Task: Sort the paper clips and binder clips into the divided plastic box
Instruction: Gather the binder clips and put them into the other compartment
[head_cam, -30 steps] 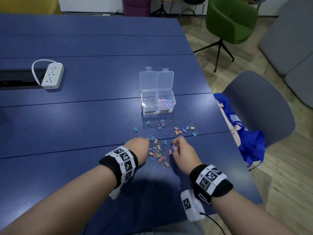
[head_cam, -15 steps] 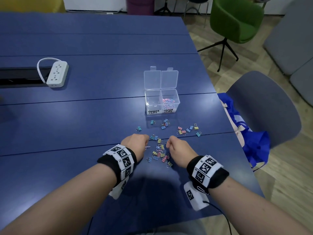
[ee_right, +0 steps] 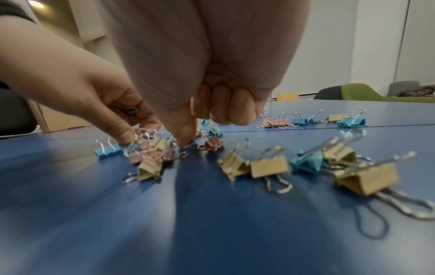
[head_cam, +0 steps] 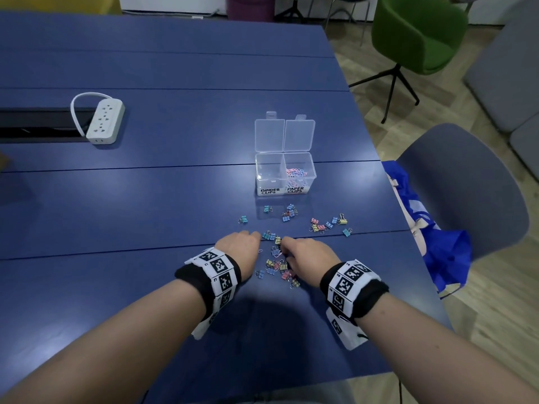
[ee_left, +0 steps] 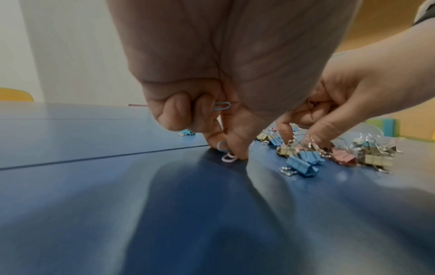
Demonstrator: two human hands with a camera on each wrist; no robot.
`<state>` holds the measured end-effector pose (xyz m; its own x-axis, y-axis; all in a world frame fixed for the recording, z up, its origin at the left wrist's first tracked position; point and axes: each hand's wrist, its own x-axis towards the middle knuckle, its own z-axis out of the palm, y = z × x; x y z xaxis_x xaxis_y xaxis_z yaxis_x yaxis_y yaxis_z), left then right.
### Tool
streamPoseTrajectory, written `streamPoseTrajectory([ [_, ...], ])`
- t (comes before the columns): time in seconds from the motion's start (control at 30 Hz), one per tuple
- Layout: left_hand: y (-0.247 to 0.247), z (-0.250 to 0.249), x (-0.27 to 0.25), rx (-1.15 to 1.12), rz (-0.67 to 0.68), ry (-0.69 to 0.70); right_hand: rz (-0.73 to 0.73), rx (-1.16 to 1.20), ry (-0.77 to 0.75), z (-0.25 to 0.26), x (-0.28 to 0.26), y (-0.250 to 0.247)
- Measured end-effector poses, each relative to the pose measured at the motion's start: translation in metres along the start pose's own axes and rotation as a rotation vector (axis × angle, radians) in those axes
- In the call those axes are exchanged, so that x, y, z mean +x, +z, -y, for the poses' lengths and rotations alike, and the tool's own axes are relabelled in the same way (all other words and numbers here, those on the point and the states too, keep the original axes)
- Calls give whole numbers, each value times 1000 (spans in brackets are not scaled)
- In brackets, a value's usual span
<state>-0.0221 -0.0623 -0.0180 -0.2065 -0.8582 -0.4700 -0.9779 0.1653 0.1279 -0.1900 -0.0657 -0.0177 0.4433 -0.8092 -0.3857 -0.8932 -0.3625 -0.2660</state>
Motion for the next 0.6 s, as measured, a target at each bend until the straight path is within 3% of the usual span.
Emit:
streamPoseTrajectory([
  [0.3, -4, 8, 10, -210, 80, -25, -31, -84, -41, 4, 8, -3],
  [0.43, -9, 16, 8, -530, 56, -43, -17, -94, -52, 4, 8, -3],
  [0.6, -2, 24, 7, -1151, 160, -161, -10, -214, -87, 4, 9, -1],
])
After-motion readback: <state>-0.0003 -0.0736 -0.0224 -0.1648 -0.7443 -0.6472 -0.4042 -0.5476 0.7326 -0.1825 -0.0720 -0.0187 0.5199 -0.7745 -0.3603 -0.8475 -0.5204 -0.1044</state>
